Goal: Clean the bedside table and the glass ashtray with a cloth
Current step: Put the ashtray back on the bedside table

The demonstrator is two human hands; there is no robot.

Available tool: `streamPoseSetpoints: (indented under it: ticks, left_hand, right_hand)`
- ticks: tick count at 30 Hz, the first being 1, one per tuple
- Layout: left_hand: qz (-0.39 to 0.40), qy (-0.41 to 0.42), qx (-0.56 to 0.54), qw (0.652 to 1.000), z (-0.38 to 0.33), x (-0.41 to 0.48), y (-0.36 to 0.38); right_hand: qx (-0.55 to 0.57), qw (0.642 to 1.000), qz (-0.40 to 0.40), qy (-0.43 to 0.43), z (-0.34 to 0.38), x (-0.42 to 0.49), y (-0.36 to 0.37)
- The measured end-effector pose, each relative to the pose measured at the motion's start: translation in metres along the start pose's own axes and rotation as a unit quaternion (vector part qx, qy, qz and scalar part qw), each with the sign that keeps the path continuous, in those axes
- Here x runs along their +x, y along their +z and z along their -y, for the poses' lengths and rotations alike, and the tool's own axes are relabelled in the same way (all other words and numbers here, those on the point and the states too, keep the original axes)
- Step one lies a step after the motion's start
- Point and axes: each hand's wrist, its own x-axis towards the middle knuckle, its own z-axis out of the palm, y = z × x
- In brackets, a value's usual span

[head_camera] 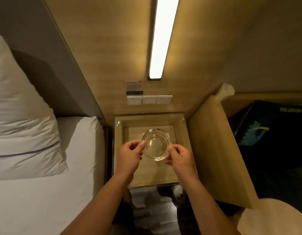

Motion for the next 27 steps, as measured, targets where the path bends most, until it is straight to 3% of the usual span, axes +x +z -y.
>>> streamPoseSetpoints:
  ticks: [10, 16, 20, 27]
  left_hand:
    - [-0.090, 0.002, 0.144, 0.986, 0.022, 0.145, -0.064]
    - [-0.124, -0.010, 0.232, 0.965, 0.066, 0.250, -0.067]
    - [-0.129, -0.007, 0.287, 0.949, 0.104, 0.314, -0.071]
    - [-0.121, -0.008, 0.306, 0.944, 0.147, 0.374, -0.073]
  right_hand:
    - [-0.085, 0.994, 0.058, 0.033, 0.007, 0.120, 0.137]
    - [-0.185, 0.981, 0.051, 0.002, -0.035, 0.219, 0.204]
    - [-0.292, 0.953, 0.051, -0.059, -0.070, 0.273, 0.242]
    - [-0.338, 0.937, 0.037, -0.079, -0.113, 0.331, 0.274]
